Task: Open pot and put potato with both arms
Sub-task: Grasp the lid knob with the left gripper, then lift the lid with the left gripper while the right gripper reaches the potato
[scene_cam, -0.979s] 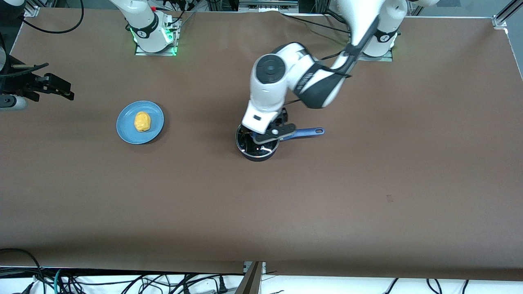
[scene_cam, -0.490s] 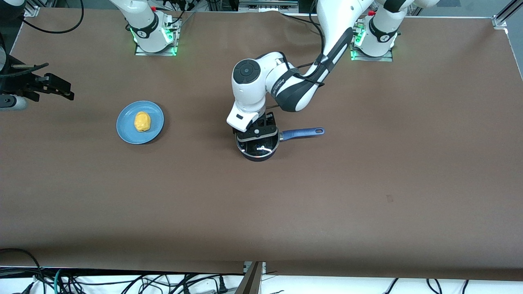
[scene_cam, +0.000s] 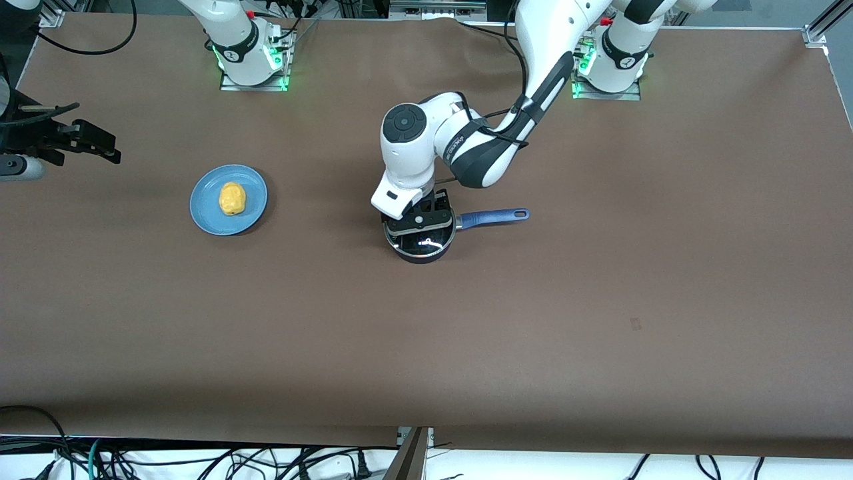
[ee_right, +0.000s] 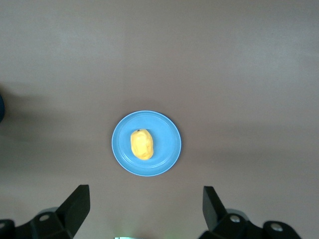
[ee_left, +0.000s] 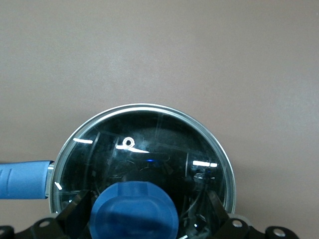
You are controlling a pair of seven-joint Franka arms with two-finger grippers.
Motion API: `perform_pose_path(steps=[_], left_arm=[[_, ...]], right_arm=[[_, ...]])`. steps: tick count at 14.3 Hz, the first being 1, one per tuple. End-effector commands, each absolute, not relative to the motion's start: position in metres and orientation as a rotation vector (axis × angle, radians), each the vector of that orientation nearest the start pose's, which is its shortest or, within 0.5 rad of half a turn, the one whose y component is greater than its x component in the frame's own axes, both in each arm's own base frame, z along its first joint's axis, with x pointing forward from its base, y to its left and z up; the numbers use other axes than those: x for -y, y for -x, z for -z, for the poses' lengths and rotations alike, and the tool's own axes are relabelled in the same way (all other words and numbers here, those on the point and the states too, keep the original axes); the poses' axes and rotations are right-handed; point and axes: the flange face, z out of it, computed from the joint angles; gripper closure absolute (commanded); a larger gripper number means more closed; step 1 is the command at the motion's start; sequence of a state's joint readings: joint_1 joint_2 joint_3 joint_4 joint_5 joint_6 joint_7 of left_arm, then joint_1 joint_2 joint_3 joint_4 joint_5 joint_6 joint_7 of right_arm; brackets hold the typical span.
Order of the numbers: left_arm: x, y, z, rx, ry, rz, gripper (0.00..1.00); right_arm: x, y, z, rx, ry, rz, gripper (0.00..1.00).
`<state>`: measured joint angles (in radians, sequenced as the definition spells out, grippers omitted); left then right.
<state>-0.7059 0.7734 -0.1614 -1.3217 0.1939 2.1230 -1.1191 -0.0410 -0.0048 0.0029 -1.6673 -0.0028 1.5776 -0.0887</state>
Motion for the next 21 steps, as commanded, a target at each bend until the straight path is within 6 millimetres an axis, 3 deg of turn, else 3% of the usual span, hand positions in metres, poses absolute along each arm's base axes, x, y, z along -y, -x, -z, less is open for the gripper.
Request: perform_pose_path(steps=[1,3,4,5,7,10,13,15,17,19,21], left_arm=[[0.539,-0.505,-0.281,0.224,3.112,0.124,0.03],[0.538,-0.505,-0.284,0.23,3.114,0.127,0.32],[0.538,-0.505,-0.285,0.232,3.115,0.124,0.36],[0.538,-0.505,-0.287,0.236,3.119,0.123,0.47],[0.537,-0.506,-0.293,0.241,3.118,0.123,0.56],[0.531,-0.508,-0.315,0.241,3.118,0.124,0.58],[0.494,-0.534,-0.356,0.179,3.144,0.064,0.58],[0.438,-0.566,-0.374,0.147,3.136,0.048,0.58],[0.359,-0.605,-0.376,0.038,3.133,0.037,0.58],[0.274,-0.636,-0.366,-0.128,3.152,0.031,0.58],[0.19,-0.652,-0.345,-0.299,3.159,0.011,0.58]], right_arm=[[0.022,-0.545,-0.585,0.063,3.134,-0.144,0.0],[0.022,-0.545,-0.584,0.063,3.134,-0.147,0.0],[0.022,-0.545,-0.584,0.063,3.134,-0.147,0.0],[0.022,-0.545,-0.584,0.063,3.134,-0.147,0.0],[0.021,-0.545,-0.584,0.065,3.134,-0.147,0.0],[0.02,-0.546,-0.584,0.064,3.123,-0.143,0.0],[0.02,-0.546,-0.583,0.064,3.123,-0.148,0.0],[0.02,-0.55,-0.573,0.09,3.118,-0.178,0.0],[0.019,-0.547,-0.558,0.085,3.109,-0.29,0.0],[0.018,-0.548,-0.528,0.097,3.094,-0.402,0.0],[0.016,-0.541,-0.496,0.101,3.077,-0.476,0.0]])
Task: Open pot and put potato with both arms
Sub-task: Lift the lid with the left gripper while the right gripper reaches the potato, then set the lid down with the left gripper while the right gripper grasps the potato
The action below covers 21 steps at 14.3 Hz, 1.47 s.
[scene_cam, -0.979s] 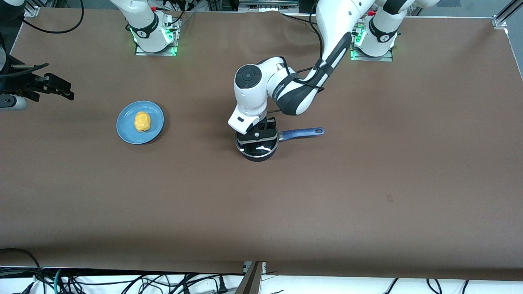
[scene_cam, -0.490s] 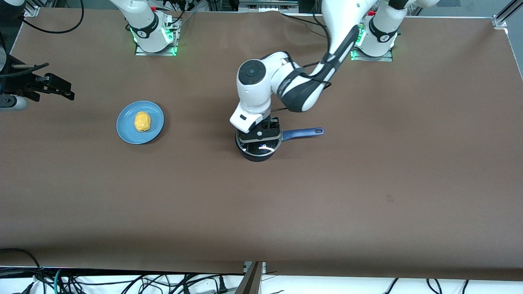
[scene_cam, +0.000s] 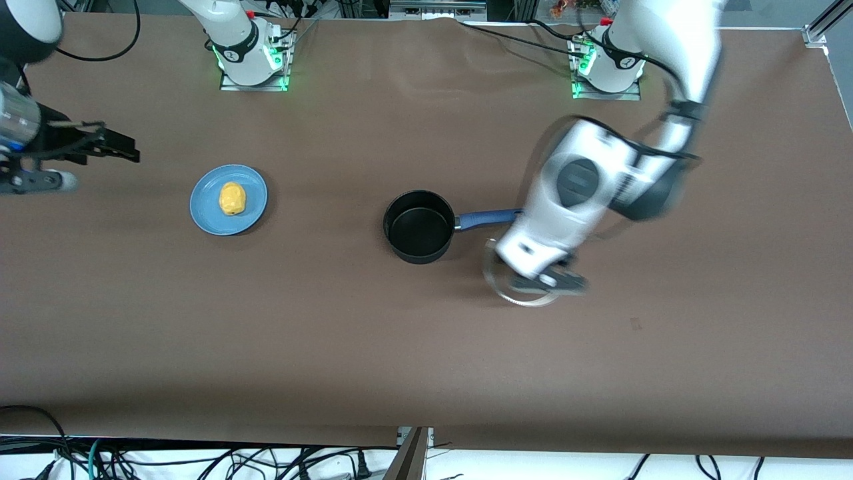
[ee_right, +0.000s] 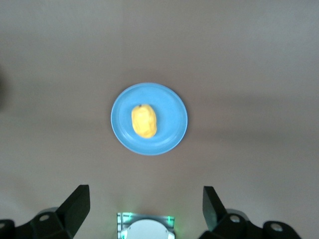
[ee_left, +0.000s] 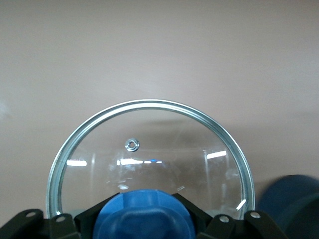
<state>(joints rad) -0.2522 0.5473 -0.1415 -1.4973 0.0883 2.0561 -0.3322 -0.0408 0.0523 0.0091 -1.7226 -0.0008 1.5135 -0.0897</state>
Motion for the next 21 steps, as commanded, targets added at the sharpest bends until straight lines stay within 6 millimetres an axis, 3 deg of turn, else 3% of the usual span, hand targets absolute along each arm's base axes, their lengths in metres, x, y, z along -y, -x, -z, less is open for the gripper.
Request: perform_pose_path(steps=[1,3,5,10,13,15,16,17,18,19,21], left_arm=[[0.15,-0.657,-0.333,-0.377,3.146,0.008,0.58],[0.079,-0.66,-0.31,-0.394,3.149,-0.003,0.58],[0.023,-0.656,-0.287,-0.32,3.18,-0.01,0.58],[-0.045,-0.625,-0.222,-0.105,3.192,0.052,0.57],[-0.059,-0.617,-0.196,-0.049,3.191,0.051,0.55],[-0.065,-0.616,-0.189,-0.033,3.188,0.058,0.49],[-0.065,-0.617,-0.191,-0.022,3.189,0.058,0.34],[-0.066,-0.62,-0.198,-0.018,3.189,0.065,0.27],[-0.064,-0.621,-0.209,-0.024,3.192,0.066,0.1],[-0.061,-0.624,-0.226,-0.023,3.2,0.057,0.0],[-0.047,-0.627,-0.278,-0.014,3.218,0.013,0.0]], right_arm=[[0.016,-0.538,-0.48,0.1,3.078,-0.472,0.0],[0.011,-0.532,-0.448,0.111,3.089,-0.409,0.0],[-0.003,-0.525,-0.411,0.128,3.103,-0.339,0.0],[-0.009,-0.495,-0.312,0.134,3.117,-0.22,0.0],[-0.009,-0.49,-0.281,0.133,3.115,-0.222,0.0],[-0.009,-0.486,-0.254,0.13,3.111,-0.231,0.0],[-0.01,-0.484,-0.243,0.13,3.11,-0.233,0.0],[-0.01,-0.483,-0.231,0.131,3.106,-0.252,0.0],[-0.015,-0.483,-0.222,0.147,3.104,-0.247,0.0],[-0.016,-0.481,-0.214,0.149,3.102,-0.251,0.0],[-0.016,-0.479,-0.204,0.149,3.098,-0.272,0.03]])
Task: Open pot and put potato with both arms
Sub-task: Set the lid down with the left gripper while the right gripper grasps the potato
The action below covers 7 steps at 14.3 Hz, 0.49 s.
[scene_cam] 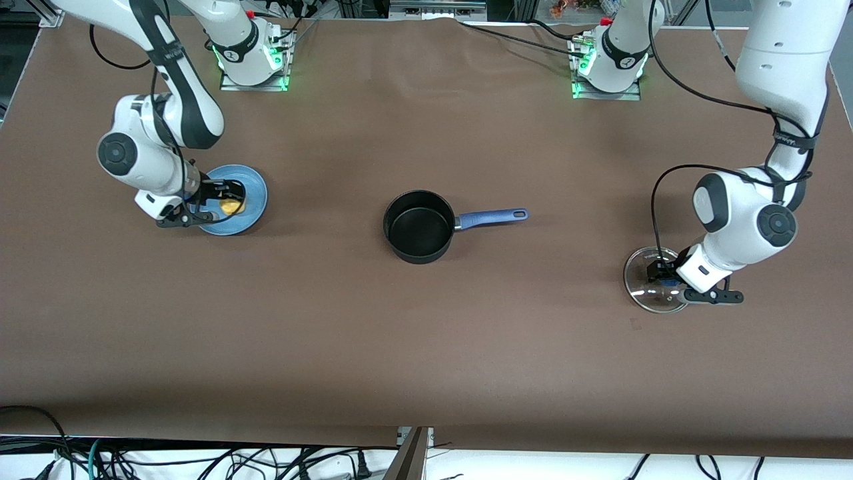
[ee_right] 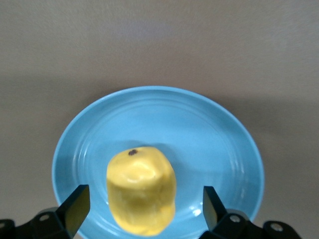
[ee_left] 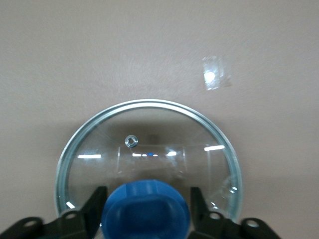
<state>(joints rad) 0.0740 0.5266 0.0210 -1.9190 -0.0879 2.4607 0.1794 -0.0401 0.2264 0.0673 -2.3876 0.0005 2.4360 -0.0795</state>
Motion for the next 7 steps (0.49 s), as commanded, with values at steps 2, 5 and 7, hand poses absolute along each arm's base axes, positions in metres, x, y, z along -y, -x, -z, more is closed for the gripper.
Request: perform_pose_path(steps=[2,5,7], left_arm=[[-0.034,-0.628,-0.337,0.02,3.231,-0.091,0.0],[-0.025,-0.629,-0.43,0.099,3.234,-0.215,0.0],[-0.022,-0.62,-0.488,0.121,3.229,-0.26,0.0]], right_arm=[[-0.017,-0.478,-0.198,0.172,3.093,-0.291,0.31],[-0.019,-0.476,-0.191,0.181,3.088,-0.321,0.58],[-0.021,-0.483,-0.207,0.184,3.09,-0.317,0.61]])
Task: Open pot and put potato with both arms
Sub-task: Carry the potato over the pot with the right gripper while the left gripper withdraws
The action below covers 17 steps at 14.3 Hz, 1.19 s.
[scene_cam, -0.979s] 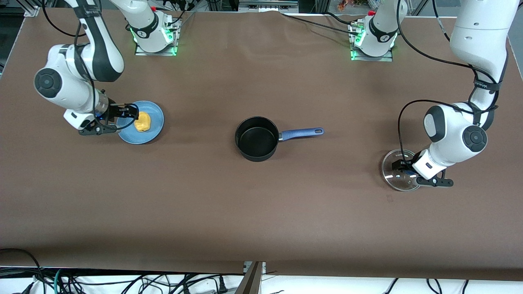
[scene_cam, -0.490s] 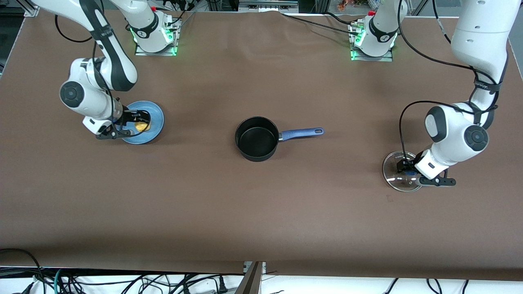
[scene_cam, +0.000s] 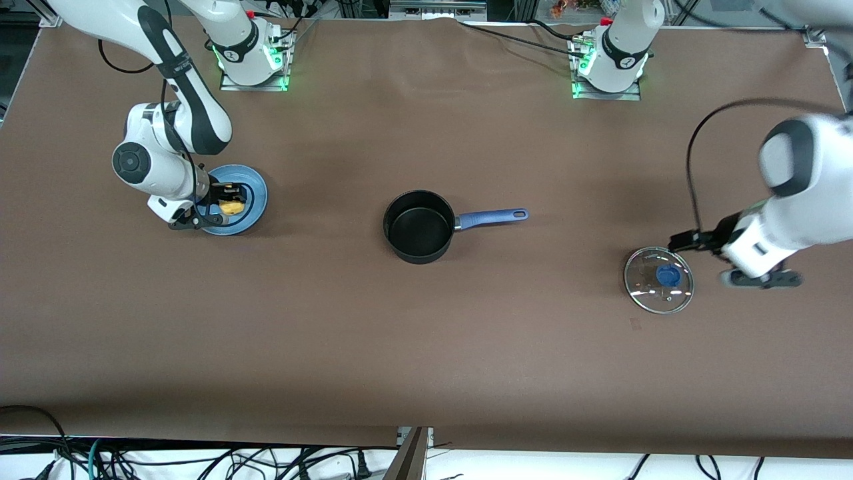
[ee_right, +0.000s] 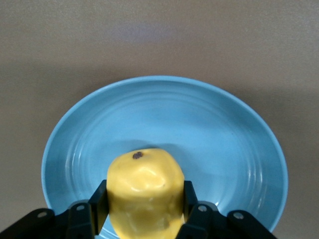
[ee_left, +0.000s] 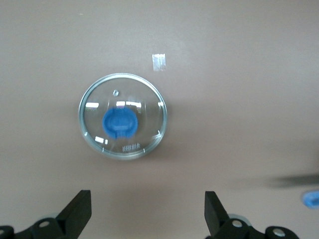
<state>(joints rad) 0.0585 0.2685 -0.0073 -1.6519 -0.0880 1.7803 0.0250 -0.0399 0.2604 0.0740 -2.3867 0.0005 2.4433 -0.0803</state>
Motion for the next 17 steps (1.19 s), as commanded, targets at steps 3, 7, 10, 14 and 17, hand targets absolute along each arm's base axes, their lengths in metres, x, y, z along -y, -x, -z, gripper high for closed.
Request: perform_pose_path(steps=[3,7,10,14,17], left_arm=[[-0.028,-0.608,-0.555,0.092,3.154,-0.249,0.0],[-0.038,-0.598,-0.59,0.107,3.156,-0.21,0.0],[-0.013,-0.593,-0.593,0.073,3.158,-0.23,0.0],[-0.007,-0.596,-0.589,0.165,3.15,-0.239,0.0],[-0.008,-0.597,-0.589,0.168,3.146,-0.238,0.0]], right_arm=[[-0.041,-0.51,-0.259,0.197,3.083,-0.393,0.61],[-0.099,-0.555,-0.337,0.021,3.088,-0.51,0.61],[-0.173,-0.563,-0.358,-0.188,3.043,-0.495,0.61],[-0.276,-0.581,-0.356,-0.507,2.958,-0.491,0.61],[-0.36,-0.584,-0.338,-0.731,2.904,-0.426,0.61]])
